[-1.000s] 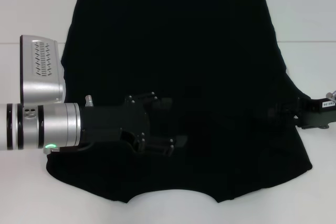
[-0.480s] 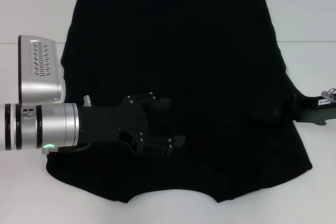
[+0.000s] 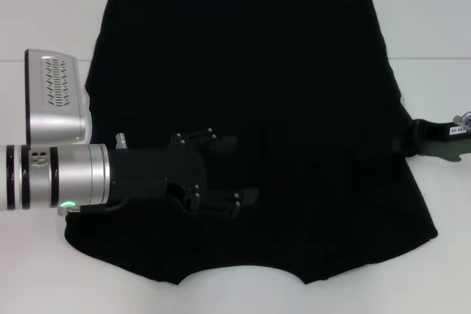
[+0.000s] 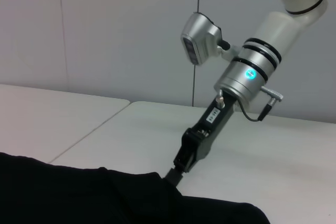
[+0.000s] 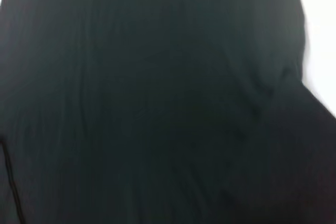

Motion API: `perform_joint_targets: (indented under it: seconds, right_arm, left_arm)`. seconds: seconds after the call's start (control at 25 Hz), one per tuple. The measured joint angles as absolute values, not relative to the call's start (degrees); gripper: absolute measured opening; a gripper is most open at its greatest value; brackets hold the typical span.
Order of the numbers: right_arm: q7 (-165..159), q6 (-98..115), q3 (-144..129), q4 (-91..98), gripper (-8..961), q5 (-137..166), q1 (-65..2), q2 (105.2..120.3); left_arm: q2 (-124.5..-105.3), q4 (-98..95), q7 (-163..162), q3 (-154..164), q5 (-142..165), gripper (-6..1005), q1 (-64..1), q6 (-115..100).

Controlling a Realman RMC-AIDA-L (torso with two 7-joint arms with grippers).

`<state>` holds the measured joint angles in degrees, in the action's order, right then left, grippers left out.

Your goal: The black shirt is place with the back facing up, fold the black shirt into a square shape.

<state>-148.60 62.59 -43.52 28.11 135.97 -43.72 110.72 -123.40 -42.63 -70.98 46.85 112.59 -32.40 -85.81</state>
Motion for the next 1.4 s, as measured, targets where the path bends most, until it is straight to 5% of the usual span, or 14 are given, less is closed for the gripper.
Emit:
perform_joint_targets:
  seconds: [0.32,1.4]
  right_arm:
    - [-147.53,62.13,-43.76,28.64,27,136.12,-46.99,110.44]
    - [-147.46,61.6,-53.12,28.12,115,136.14,-52.07,112.88]
  left_arm:
    - [-123.39,-42.63,-71.07,46.76,112.59,949,-32.59,-85.7]
    - [-123.4,-42.35,-71.06,46.76,112.59,948,-32.76,-84.56]
